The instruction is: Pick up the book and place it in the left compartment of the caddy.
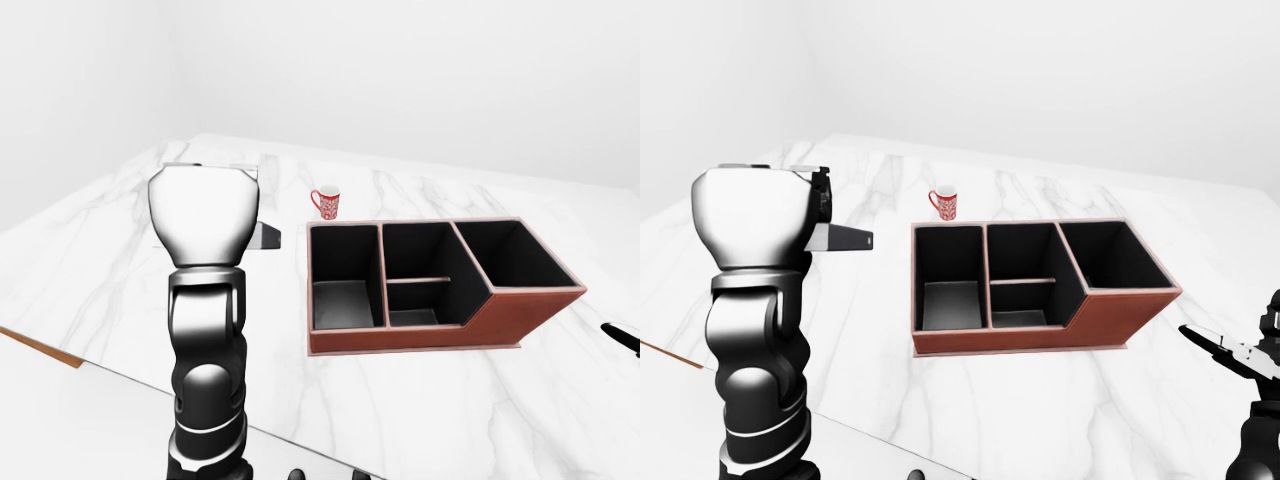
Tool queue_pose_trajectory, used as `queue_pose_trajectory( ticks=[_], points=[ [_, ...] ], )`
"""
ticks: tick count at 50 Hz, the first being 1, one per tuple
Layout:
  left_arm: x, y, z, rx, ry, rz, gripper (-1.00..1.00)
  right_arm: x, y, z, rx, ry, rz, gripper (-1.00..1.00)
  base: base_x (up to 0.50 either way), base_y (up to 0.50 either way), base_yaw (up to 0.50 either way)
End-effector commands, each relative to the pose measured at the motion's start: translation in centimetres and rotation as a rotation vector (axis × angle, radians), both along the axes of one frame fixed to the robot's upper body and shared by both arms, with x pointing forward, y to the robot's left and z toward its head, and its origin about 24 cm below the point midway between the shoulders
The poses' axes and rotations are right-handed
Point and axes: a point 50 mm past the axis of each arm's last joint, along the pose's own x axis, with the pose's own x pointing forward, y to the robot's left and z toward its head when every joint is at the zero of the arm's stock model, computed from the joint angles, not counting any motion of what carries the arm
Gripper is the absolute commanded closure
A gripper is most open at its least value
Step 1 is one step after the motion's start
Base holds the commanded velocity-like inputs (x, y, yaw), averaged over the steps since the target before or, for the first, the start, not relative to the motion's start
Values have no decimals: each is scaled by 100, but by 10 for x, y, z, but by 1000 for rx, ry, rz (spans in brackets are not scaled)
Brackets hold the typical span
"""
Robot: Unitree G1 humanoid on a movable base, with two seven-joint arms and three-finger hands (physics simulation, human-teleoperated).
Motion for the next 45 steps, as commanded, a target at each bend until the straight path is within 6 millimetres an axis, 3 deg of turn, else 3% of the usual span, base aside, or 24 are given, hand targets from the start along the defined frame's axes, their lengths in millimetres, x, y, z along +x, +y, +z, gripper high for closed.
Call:
queue_pose_trajectory(
  ticks=[1, 11, 13, 20, 34, 41, 42, 45],
  points=[
    [-5, -1, 4, 2, -50, -11, 100, 0, 0, 0, 0, 0, 0, -100, 0, 0, 0],
    [-11, -3, 20, -13, -64, -7, 100, 0, 1, -1, -11, 8, -4, -100, 0, 0, 0],
    [-10, -16, 19, -32, -36, -61, 100, 0, 0, -3, -1, 9, -3, -100, 0, 0, 0],
    [-8, -27, 27, -36, -43, -85, 100, 0, 0, -1, -1, 9, -1, -100, 0, 0, 0],
    [2, -59, 8, -9, 0, -169, 100, 1, 0, -4, 3, 14, 3, -100, 0, 0, 0],
    [2, -60, 7, -9, 1, -169, 100, 1, 0, -4, 3, 14, 3, -100, 0, 0, 0],
    [7, -71, 2, 2, 12, -205, 100, 1, 1, -2, 1, 13, 6, -100, 0, 0, 0],
    [8, -76, 2, 10, 15, -221, 100, 1, 1, -3, -1, 12, 7, -100, 0, 0, 0]
  ],
)
